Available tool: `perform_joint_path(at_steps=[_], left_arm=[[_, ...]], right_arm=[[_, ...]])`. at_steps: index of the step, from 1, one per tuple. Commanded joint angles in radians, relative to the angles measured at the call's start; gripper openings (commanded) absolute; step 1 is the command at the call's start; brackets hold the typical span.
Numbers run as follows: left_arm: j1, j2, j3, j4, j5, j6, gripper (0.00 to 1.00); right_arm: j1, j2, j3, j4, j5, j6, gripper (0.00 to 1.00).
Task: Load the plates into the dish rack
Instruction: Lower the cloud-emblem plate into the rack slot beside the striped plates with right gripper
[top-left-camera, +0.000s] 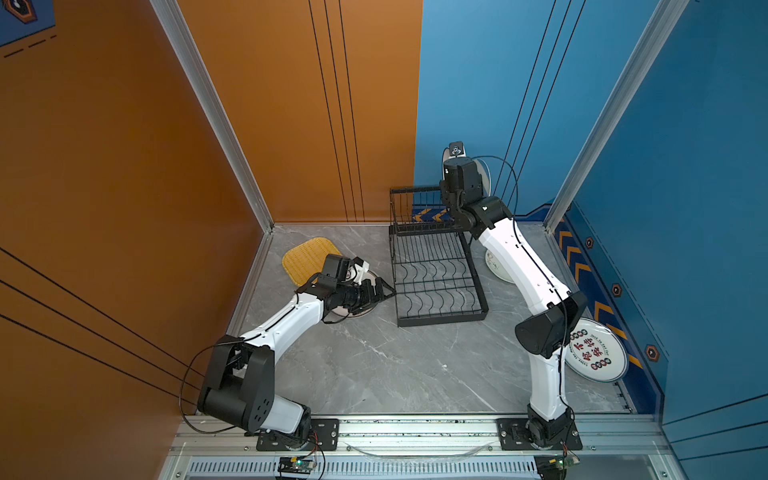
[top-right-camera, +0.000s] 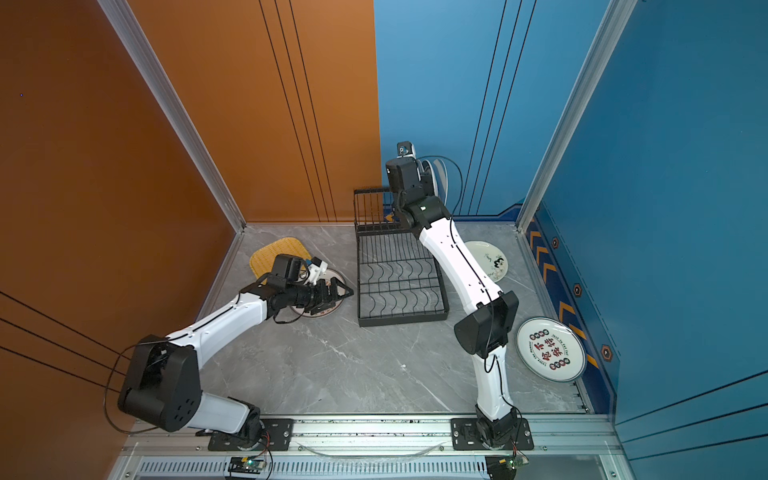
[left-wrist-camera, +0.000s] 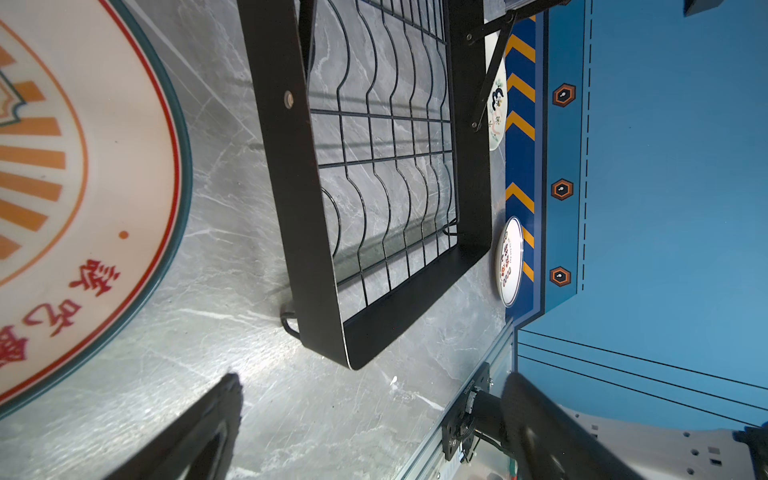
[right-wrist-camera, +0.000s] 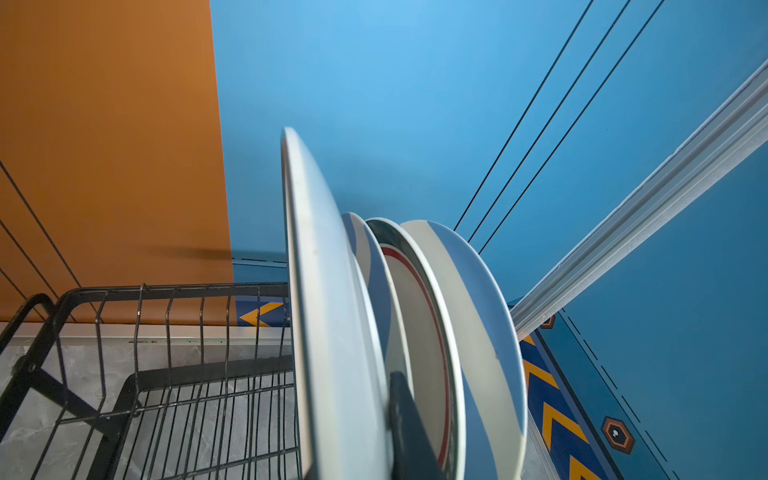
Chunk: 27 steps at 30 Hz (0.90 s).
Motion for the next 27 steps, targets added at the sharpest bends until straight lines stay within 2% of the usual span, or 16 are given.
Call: perform_joint_path(at_steps=[1,21,23,27], left_arm=[[0.009,-0.004,-0.014,-0.013,-0.025,0.011,0.98],[0.004,-0.038,-0.041,-0.015,-0.045,-0.002,0.98],[0.004,-0.041,-0.044,-0.013,-0.047,-0.004,0.98],[0.000,-0.048,-0.050,-0.014,-0.053,-0.005,0.98]], right_arm=[[-0.006,0.010,0.026,0.057,-0.007,-0.010,0.00],[-0.020,0.084,0.011,0.036,-0.002,0.027,0.00],[-0.018,0.080,0.005,0.033,-0.003,0.030,0.08],[-0.017,0.063,-0.011,0.033,-0.006,0.031,0.15]])
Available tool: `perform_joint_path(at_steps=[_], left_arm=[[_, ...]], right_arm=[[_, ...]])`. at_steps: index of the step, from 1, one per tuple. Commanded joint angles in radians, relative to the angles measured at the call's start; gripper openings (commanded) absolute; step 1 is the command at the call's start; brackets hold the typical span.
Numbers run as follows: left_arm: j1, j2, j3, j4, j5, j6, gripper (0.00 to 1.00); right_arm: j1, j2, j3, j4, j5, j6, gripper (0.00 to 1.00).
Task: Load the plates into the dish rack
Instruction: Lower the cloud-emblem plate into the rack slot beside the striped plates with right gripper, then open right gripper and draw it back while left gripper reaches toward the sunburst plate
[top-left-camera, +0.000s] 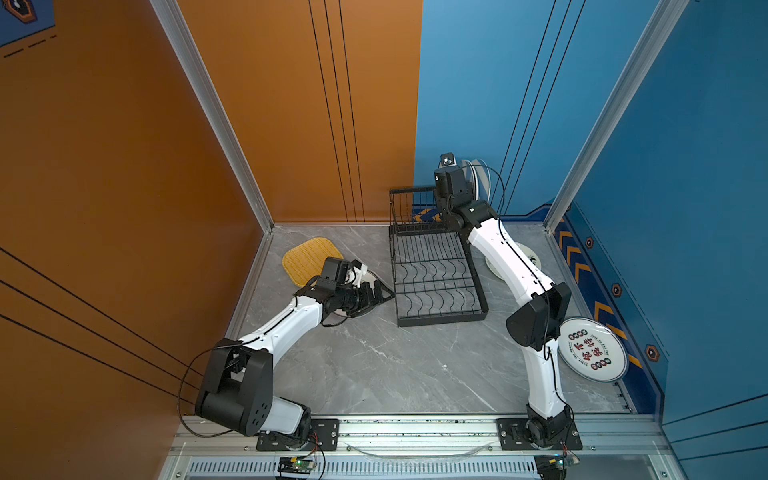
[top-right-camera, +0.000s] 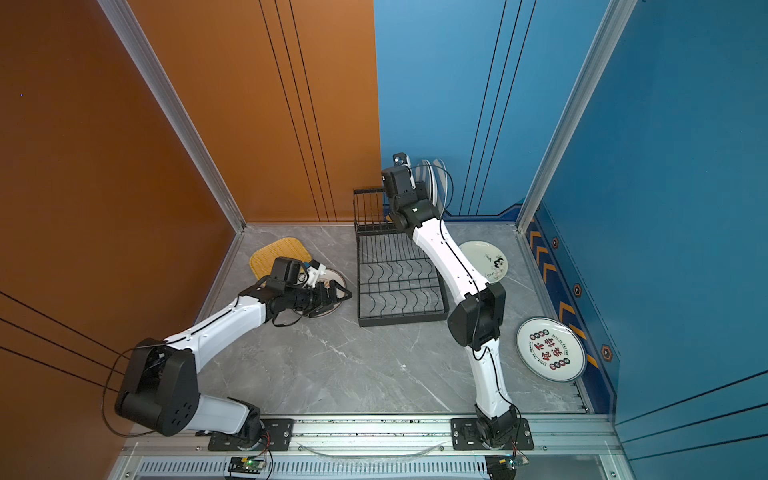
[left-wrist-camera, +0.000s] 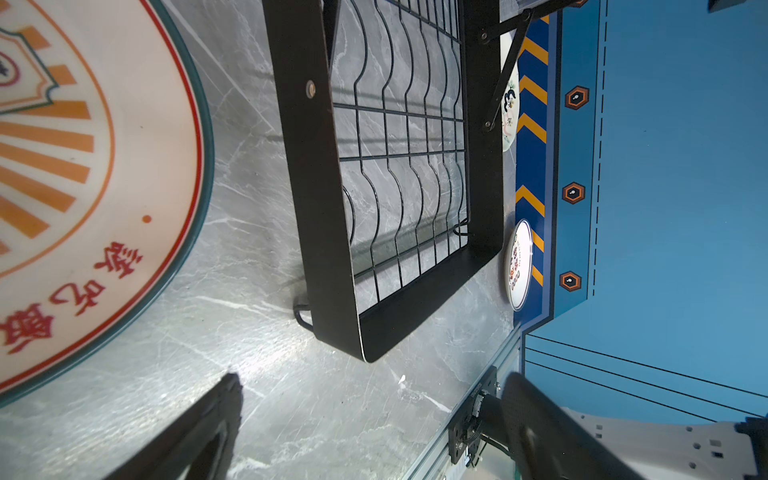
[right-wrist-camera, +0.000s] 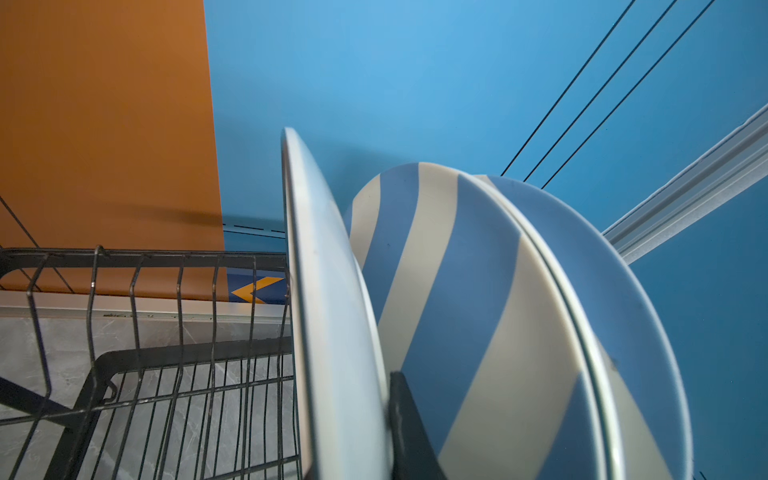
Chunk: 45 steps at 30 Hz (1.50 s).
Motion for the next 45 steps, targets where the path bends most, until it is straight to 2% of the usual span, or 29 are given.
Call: perform_joint_path(at_steps=[1,12,16,32,37,41,45], left_arm=[[0.001,-0.027,-0.018,-0.011,-0.028,-0.002,0.98],[-0.003,-0.047,-0.031,-0.012,-0.042,-0.006,0.98],[-0.003,-0.056,-0.036,-0.012,-0.050,-0.008,0.98],[-0.001,-0.056,-0.025,-0.012,-0.073,-0.005,0.98],[0.009,-0.045,0.010,-0.087,-0.147,0.025,0.98],[0.021,-0.028,0.066,-0.176,-0.264,0.081,1.00],[0.031,0.023,0.167,-0.233,-0.369,0.141,0.93]], right_arm=[[-0.003,-0.036,-0.010,0.025,0.003,0.020,0.18],[0.006,-0.071,-0.031,0.020,0.008,0.016,0.39],[0.014,-0.127,-0.049,0.019,0.016,0.014,0.44],[0.037,-0.277,-0.170,0.000,0.009,0.042,0.57],[0.046,-0.342,-0.224,-0.061,-0.030,0.106,0.63],[0.049,-0.441,-0.353,-0.104,-0.091,0.204,0.68],[0.057,-0.557,-0.524,-0.110,-0.152,0.295,0.70]])
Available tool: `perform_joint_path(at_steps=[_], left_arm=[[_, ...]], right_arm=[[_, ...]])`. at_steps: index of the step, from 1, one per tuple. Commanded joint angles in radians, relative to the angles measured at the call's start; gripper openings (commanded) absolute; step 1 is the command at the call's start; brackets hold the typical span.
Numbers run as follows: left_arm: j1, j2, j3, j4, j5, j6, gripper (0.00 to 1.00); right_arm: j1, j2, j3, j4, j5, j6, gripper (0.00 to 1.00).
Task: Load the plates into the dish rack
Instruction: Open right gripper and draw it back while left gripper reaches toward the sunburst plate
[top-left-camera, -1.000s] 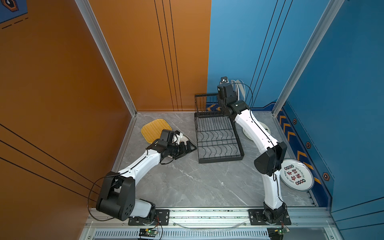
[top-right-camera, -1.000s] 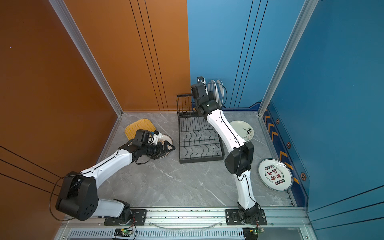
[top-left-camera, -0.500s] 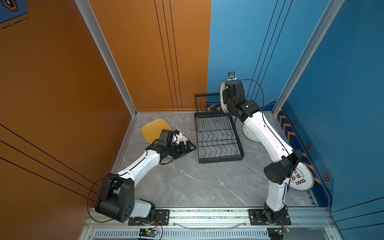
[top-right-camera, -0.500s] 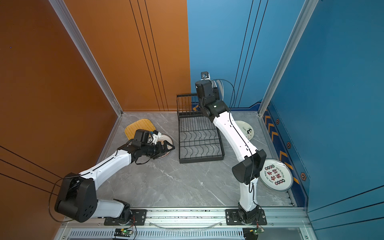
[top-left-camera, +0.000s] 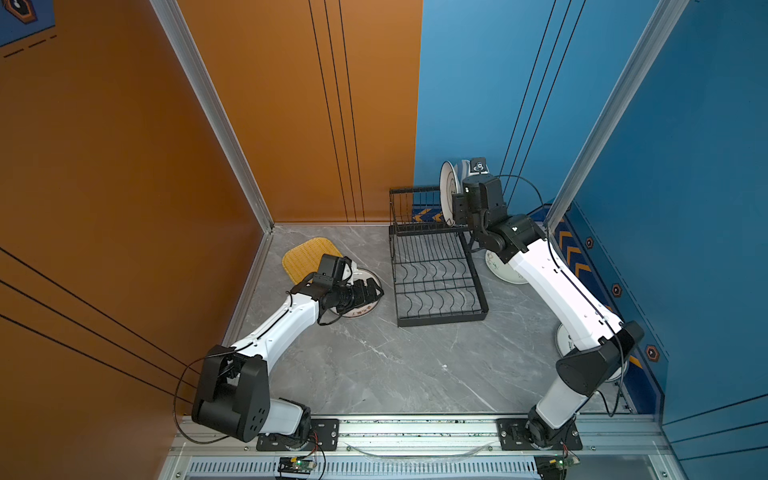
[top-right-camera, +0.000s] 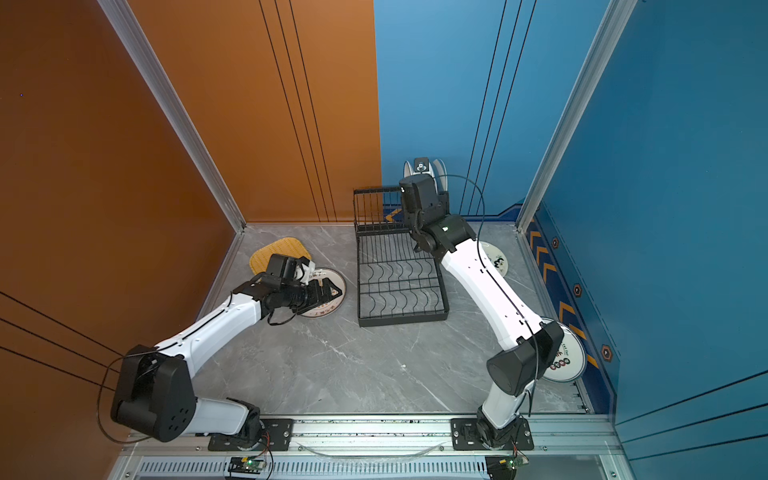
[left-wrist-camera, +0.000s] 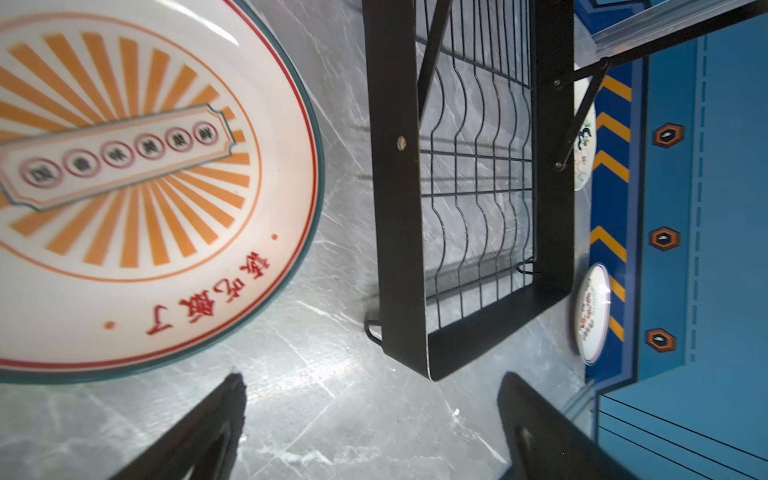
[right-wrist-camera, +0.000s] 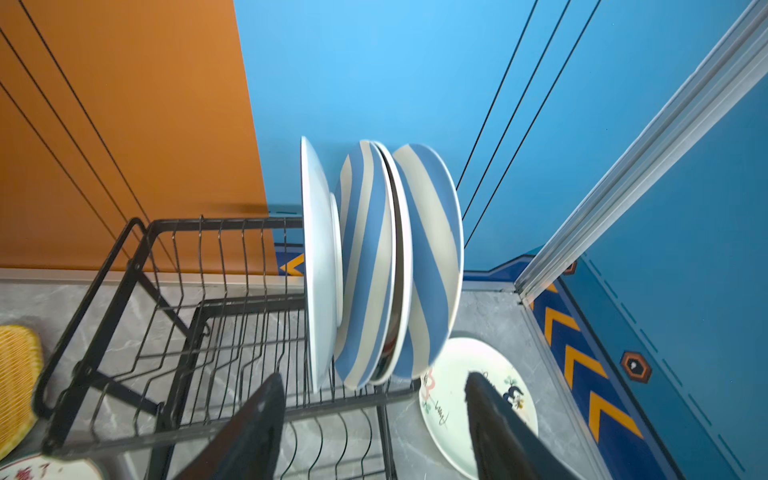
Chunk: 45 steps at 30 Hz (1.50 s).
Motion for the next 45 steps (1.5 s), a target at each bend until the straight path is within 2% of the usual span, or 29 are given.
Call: perform_joint_path(at_steps=[1,3,5,9,15,26,33,45], left_arm=[[0.013,0.059,0.105,-0.087,-0.144,0.090,0.91],[0.012,0.111,0.173,-0.124,-0.193,0.133,0.88],[0.014,0.174,0.252,-0.158,-0.241,0.175,0.79],[0.012,0.315,0.401,-0.199,-0.297,0.248,0.71],[0.010,0.529,0.635,-0.251,-0.390,0.317,0.65],[0.018,0.823,0.975,-0.358,-0.483,0.372,0.63],[0.019,0.938,1.092,-0.422,-0.498,0.388,0.67],[0.026,0.977,1.085,-0.484,-0.499,0.389,0.69]], right_arm=[[0.011,-0.100,-0.137,-0.048,-0.074,0.126,0.71],[0.014,-0.150,-0.223,-0.048,-0.093,0.158,0.72],[0.013,-0.197,-0.296,-0.048,-0.119,0.191,0.72],[0.012,-0.263,-0.393,-0.048,-0.148,0.238,0.73],[0.003,-0.340,-0.485,-0.052,-0.154,0.273,0.73],[-0.033,-0.399,-0.544,-0.085,-0.174,0.298,0.75],[-0.048,-0.380,-0.538,-0.083,-0.209,0.304,0.79],[-0.054,-0.344,-0.528,-0.072,-0.239,0.307,0.81]])
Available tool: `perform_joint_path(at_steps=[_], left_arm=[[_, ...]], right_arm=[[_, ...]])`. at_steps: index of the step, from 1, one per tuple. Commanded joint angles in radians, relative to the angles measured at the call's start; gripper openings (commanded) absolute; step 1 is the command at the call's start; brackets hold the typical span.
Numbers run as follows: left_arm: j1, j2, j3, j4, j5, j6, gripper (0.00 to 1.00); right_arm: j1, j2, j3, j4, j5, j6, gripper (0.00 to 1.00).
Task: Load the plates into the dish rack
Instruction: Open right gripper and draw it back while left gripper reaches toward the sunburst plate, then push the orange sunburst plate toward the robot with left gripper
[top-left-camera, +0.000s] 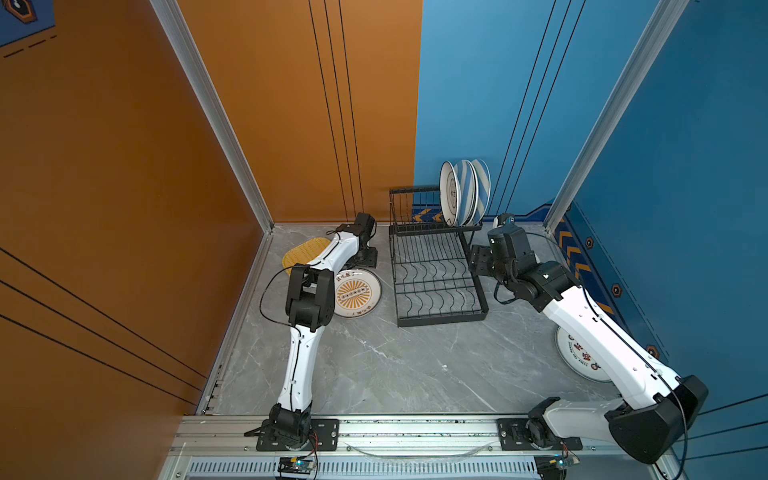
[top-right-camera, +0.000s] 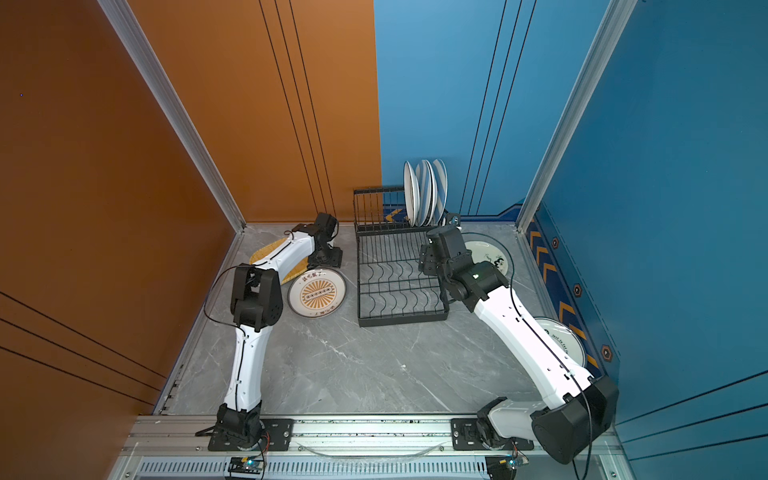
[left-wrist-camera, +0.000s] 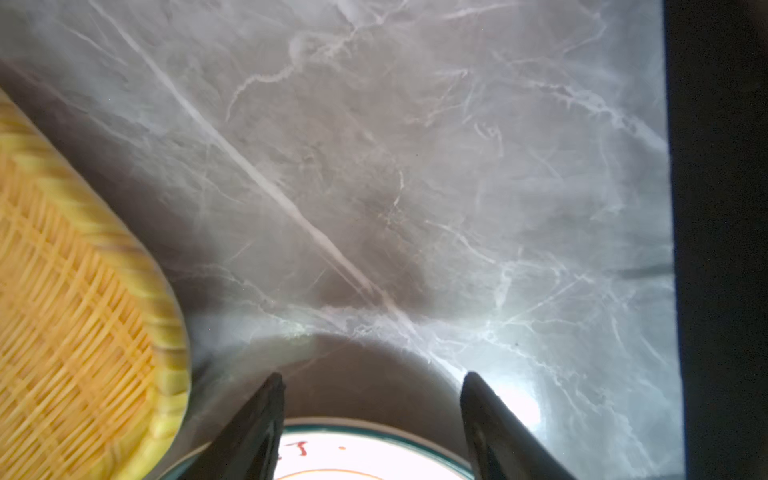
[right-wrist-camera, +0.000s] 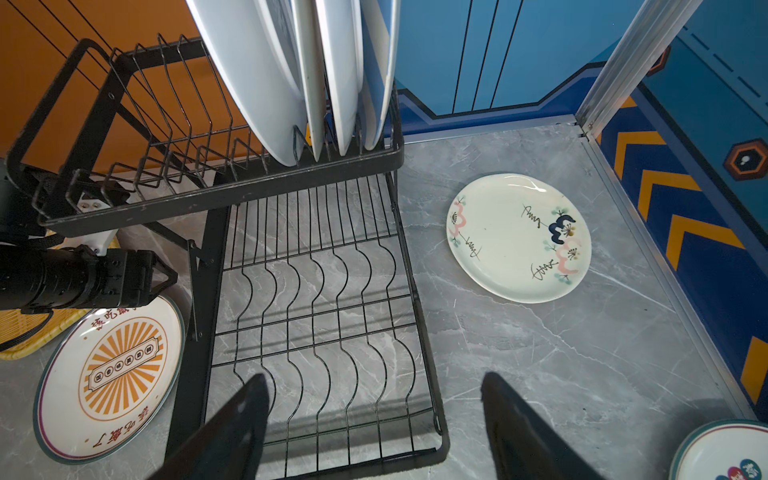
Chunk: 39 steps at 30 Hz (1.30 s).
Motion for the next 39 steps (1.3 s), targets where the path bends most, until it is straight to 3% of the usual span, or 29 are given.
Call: perform_joint_path(at_steps=[1,12,22,39], left_arm=[[0.012,0.022,0.013,-0.060,-0.018,0.013,0.69],[0.013,-0.002,-0.019,-0.118,-0.017,0.020,0.69],[0.009,-0.121,-0.178,-0.124,0.001,0.006,0.68],[-0.013,-0.472,-0.710,-0.123,0.073,-0.063,0.67]], right_arm=[[-0.006,0.011,0.007,-0.017,-0.017,0.016,0.81],[-0.013,0.012,-0.007,0.000,-0.036,0.021,0.82],[-0.017,0.008,-0.019,0.009,-0.051,0.024,0.82],[-0.010,-0.034,-0.058,0.014,-0.068,0.037,0.83]])
